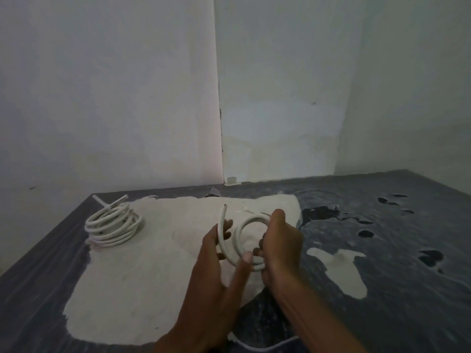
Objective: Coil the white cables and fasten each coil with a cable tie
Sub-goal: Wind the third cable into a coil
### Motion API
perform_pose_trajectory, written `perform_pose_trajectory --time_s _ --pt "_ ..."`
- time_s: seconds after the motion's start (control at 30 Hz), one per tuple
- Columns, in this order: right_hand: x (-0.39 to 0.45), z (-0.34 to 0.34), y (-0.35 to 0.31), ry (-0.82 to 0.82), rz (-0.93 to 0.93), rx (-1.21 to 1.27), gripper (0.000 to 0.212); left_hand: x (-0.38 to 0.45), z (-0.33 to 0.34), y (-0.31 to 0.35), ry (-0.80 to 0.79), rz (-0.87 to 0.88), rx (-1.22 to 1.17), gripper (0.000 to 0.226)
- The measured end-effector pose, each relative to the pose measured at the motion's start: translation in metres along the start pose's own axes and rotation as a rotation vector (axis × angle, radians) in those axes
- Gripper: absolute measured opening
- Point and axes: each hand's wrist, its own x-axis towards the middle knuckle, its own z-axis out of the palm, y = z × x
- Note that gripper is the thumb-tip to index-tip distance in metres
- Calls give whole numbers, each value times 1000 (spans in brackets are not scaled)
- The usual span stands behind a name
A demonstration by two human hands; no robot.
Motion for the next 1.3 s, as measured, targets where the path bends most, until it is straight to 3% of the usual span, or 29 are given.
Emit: perform_pose_trajectory --time_s 0.07,0.2,0.37,0.6,0.8,0.97,1.1,1.2,1.3 --pt "-4 1 3 -10 -49 -40 36 2 9 2 73 13 63 58" --pt "-10 6 9 -99 -73 -82 36 12 0 -6 132 168 276 41" --pt "-13 8 11 -211 -14 -104 31 19 -12 -15 18 259 385 55" --pt "-7 6 7 -355 75 -206 31 29 -26 -17 -30 379 496 44" --pt "0 0 9 -384 117 -344 36 24 -29 -16 -108 355 547 48" --pt "-5 -3 9 -463 176 -124 44 22 -25 -15 -103 314 592 41" --pt "-7 5 17 -484 -25 -298 62 21 -23 -17 -149 243 611 38" --pt "-8 6 25 -393 -221 -423 45 20 -23 -20 -152 221 638 37" --pt "-4 5 31 -355 -292 -434 33 20 -23 -18 -149 260 664 33"
